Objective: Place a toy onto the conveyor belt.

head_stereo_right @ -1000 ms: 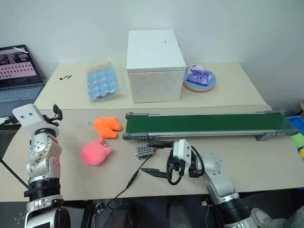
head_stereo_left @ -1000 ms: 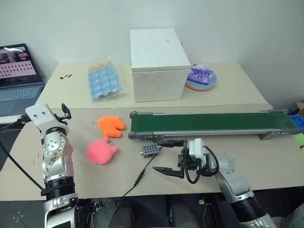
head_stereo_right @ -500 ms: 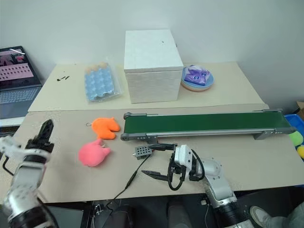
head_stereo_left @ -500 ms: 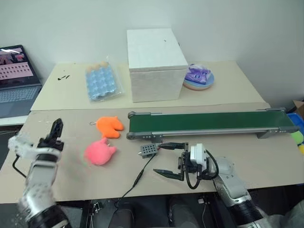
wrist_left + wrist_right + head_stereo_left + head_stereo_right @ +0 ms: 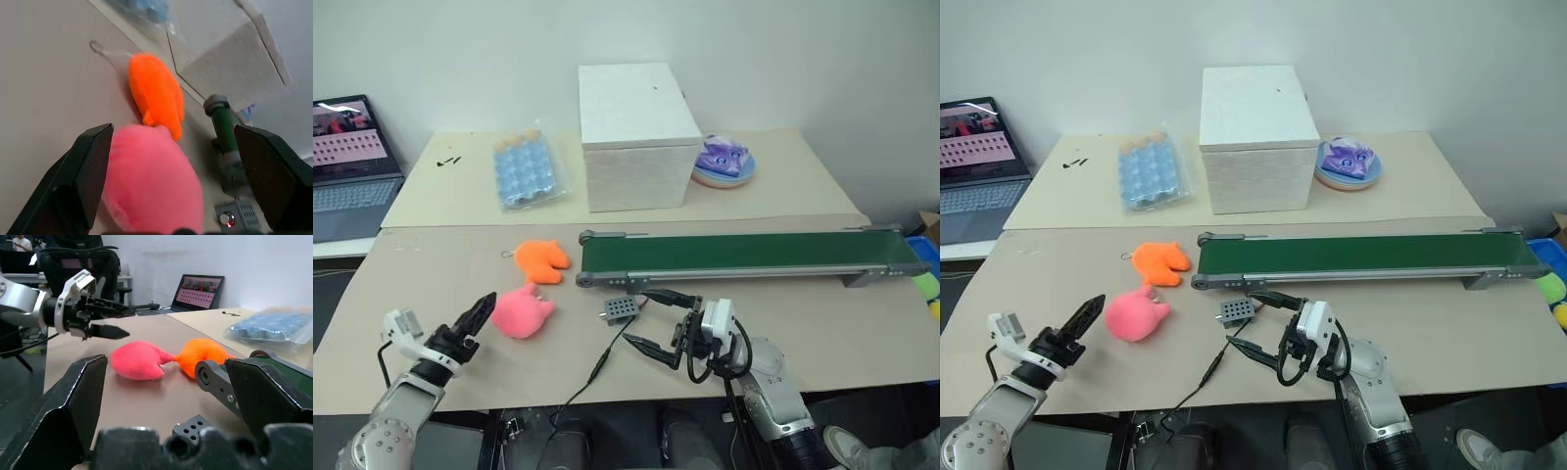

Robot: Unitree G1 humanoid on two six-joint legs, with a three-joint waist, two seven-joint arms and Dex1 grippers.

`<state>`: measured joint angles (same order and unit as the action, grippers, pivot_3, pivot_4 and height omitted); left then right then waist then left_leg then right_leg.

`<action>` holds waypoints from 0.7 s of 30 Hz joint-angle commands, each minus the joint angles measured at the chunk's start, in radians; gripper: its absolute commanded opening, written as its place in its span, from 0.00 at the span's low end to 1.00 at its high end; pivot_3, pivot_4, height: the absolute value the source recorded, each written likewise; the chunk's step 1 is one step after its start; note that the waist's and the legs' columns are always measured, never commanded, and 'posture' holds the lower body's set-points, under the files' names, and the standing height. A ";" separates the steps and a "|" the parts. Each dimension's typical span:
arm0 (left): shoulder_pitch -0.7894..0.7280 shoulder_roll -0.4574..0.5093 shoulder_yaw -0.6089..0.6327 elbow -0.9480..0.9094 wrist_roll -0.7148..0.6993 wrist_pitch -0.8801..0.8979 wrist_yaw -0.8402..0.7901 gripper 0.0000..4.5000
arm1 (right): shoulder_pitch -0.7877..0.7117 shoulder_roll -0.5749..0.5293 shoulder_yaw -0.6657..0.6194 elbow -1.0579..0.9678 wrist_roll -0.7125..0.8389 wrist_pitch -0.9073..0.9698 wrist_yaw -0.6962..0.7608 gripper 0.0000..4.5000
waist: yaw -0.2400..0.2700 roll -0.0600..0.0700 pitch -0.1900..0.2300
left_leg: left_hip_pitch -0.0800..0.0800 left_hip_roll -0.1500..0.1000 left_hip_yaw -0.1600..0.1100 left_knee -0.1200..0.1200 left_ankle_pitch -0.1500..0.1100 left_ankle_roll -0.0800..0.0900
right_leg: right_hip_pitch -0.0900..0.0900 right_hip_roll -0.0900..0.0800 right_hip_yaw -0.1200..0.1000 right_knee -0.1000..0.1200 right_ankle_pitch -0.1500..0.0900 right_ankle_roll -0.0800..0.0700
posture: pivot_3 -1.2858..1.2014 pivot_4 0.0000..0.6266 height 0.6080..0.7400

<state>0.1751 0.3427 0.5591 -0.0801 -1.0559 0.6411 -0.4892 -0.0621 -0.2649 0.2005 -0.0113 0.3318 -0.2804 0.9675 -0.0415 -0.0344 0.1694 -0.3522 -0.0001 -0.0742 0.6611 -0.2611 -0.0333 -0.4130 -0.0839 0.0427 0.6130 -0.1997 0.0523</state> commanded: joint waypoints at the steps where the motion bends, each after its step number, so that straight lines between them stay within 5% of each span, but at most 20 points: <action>1: 0.019 -0.016 -0.019 0.053 0.043 -0.025 -0.035 0.93 | -0.015 0.000 -0.015 -0.018 -0.006 -0.029 -0.016 1.00 | -0.001 0.000 0.000 | 0.000 0.000 0.000 0.000 0.000 0.000 | 0.000 0.000 0.000 0.000 0.000 0.000 | 0.52 0.24 1.00; 21: -0.141 -0.145 -0.126 0.152 0.148 -0.035 0.002 0.93 | -0.010 -0.012 -0.003 -0.033 -0.033 -0.012 -0.058 1.00 | 0.024 0.008 -0.004 | 0.006 0.000 0.000 0.000 0.000 0.000 | 0.007 0.000 -0.001 -0.002 -0.001 0.002 | 0.52 0.24 1.00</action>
<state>0.0356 0.2031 0.4464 0.0735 -0.9085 0.5924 -0.4909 -0.0670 -0.2838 0.1924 -0.0102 0.2952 -0.2821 0.9138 -0.0171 -0.0269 0.1652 -0.3468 -0.0004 -0.0746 0.6611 -0.2613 -0.0328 -0.4057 -0.0840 0.0422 0.6111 -0.2010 0.0544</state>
